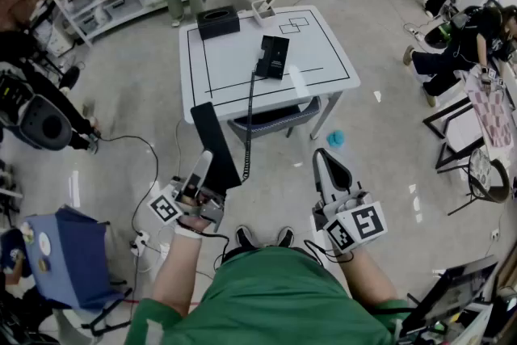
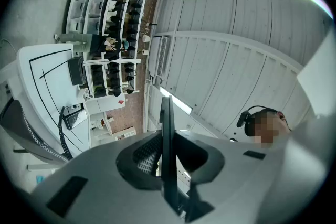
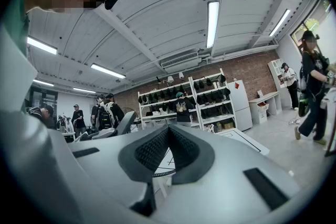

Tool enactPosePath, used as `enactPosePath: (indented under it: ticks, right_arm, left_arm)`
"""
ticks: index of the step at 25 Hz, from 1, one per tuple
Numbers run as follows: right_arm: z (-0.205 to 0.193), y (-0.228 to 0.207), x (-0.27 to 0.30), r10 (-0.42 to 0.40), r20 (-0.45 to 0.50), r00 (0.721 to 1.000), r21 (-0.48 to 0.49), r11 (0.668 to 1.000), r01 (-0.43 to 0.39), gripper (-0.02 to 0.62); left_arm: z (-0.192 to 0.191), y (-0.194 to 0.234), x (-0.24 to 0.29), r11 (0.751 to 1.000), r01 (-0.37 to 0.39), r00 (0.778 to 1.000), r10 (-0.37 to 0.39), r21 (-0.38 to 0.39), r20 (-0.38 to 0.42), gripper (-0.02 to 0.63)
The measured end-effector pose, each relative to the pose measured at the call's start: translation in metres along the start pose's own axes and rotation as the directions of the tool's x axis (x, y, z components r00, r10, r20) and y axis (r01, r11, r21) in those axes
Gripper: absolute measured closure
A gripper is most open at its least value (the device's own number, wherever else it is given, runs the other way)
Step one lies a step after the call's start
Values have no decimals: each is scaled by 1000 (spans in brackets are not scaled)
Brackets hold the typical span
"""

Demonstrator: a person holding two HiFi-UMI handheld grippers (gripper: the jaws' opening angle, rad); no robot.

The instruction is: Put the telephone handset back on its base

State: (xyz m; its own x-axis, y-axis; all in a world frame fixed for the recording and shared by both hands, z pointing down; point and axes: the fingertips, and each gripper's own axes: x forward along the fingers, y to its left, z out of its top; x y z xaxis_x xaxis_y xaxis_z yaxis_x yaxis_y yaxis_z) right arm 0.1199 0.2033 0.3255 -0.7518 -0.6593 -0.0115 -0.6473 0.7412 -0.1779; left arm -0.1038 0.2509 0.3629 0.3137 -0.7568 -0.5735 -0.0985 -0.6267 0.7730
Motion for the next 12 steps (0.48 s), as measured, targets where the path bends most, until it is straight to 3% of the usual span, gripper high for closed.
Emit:
enactPosePath:
  ticks: [12]
  right_arm:
    - [16,-41,-32,61,16,998,17,998,-61,573]
  left_arm:
    - [-45,-9,23,999,-22,999,20,28,43,520]
